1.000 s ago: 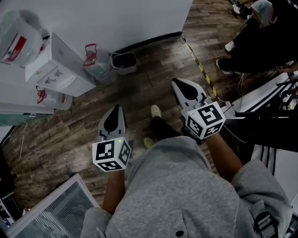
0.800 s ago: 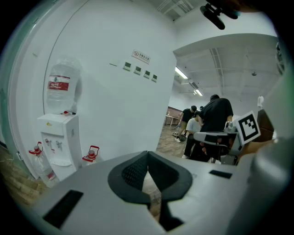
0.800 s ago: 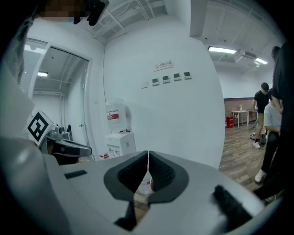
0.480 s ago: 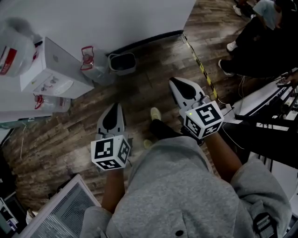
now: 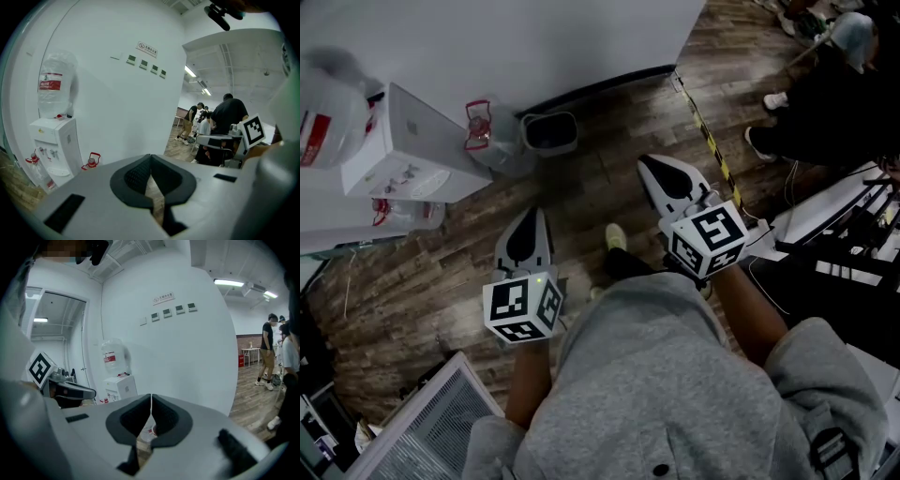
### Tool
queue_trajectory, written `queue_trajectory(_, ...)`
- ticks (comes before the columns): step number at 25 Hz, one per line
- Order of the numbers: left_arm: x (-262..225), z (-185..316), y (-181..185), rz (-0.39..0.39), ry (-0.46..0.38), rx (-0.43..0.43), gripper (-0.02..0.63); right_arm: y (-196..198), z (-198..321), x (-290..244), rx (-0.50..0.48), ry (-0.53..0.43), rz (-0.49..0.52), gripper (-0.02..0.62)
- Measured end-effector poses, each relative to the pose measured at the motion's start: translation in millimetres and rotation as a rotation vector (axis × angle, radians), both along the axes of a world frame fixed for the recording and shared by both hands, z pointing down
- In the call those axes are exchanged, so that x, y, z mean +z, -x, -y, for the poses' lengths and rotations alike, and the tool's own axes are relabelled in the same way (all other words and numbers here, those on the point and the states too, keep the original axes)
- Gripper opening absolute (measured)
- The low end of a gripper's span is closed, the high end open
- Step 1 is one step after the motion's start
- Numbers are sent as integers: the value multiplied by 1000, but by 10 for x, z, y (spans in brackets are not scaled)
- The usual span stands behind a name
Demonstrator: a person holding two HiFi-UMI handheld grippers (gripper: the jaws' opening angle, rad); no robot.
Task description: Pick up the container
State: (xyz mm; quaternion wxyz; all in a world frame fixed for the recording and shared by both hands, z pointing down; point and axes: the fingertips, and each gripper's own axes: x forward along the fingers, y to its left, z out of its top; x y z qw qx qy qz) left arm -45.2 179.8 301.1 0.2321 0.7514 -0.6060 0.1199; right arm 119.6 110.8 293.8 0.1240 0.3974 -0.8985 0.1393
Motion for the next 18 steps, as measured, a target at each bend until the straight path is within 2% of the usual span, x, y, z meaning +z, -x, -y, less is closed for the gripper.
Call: queue_trajectory(18, 11, 510, -206, 23, 4, -28, 15, -101, 580, 51, -51, -4, 22, 26)
